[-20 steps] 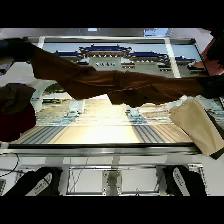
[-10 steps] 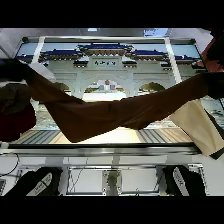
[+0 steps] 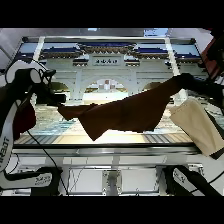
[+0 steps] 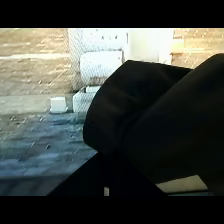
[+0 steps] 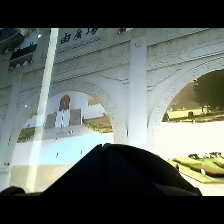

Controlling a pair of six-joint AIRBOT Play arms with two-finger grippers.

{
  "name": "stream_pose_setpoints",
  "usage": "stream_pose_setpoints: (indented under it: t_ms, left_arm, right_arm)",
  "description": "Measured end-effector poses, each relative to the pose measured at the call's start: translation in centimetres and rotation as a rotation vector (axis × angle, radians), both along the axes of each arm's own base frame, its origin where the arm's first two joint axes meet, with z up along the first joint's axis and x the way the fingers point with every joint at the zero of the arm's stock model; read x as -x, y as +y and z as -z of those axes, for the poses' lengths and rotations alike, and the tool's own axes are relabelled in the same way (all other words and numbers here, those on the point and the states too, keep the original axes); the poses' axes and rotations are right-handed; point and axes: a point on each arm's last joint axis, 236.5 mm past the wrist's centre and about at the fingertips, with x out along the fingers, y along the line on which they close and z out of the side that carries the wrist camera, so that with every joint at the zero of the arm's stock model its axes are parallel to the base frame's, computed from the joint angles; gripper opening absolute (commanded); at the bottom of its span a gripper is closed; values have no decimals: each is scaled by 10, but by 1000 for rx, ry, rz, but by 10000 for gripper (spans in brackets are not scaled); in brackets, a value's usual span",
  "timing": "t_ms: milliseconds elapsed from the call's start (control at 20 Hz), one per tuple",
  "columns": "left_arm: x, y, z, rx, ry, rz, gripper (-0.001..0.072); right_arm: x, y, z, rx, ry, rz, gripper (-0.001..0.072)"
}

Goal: Fold the shirts.

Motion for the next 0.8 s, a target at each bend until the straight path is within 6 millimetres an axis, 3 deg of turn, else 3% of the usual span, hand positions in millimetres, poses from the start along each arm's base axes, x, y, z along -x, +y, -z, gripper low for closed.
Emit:
stream_pose_setpoints:
  t_ms: [150,200,250,300,350,400,500,650,800]
  left_arm:
    - [-22,0,18,3,-47,-32,16]
    - [-29,0,21,5,-71,-41,23]
    - [-38,-1,22,8,-103,-54,88]
    - [-45,-1,22,11,-130,-68,347]
    - [-52,-1,21,14,-158,-81,593]
    - [-59,-1,17,17,-184,-93,628]
    - [-74,1,3,14,-241,-102,628]
    - [-92,10,-43,-20,-348,-103,627]
    - [-88,8,-89,-14,-411,-76,548]
  right_arm:
    - [-36,27,46,11,23,11,37]
    - [-46,36,60,19,24,22,121]
    - [-55,46,75,34,26,29,338]
    - [-64,50,82,51,9,54,473]
    - [-71,56,89,70,-7,71,483]
    - [-77,57,89,85,-33,97,483]
    - [-87,50,79,108,-92,152,482]
    - [-90,22,45,134,-173,211,481]
    - [-75,-11,13,175,-201,210,475]
